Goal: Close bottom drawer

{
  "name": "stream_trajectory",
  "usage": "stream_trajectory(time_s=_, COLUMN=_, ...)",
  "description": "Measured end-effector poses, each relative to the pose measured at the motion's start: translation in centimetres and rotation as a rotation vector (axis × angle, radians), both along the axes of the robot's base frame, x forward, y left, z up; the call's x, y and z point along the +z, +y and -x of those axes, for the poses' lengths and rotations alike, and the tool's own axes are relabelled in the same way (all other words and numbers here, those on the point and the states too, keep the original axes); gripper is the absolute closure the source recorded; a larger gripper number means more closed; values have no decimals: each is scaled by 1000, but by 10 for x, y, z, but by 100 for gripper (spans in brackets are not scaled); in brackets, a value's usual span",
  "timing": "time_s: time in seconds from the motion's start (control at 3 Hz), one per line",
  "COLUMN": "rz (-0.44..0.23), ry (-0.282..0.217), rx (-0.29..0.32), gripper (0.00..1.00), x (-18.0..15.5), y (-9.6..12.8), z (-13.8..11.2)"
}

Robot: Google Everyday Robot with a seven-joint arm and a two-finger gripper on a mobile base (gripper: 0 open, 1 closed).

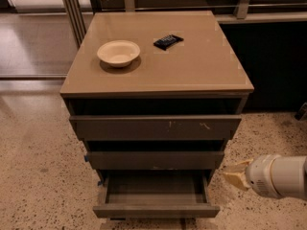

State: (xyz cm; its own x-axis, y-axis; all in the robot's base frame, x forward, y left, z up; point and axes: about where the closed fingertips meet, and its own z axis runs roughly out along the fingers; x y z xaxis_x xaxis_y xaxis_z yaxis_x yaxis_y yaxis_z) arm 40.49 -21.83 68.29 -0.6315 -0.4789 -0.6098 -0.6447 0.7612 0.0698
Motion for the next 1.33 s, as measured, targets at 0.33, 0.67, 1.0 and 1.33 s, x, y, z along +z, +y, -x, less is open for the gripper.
stream_trajectory(time_s=0.33, rz=-162, ry=-47, rx=-82, gripper=100, x=-53, y=21, z=7)
stream_trajectory(time_s=0.67, rz=-262, ry=-61, rx=-190, gripper=100, x=-113, y=24, z=-3)
stream_trajectory(time_s=1.0, rz=-296, ry=-37, rx=-218, gripper=100, x=-138, y=27, z=-3)
stream_trajectory(time_s=1.33, rz=-297, ry=-36, rx=-216, gripper=100, x=-138, y=27, z=-2)
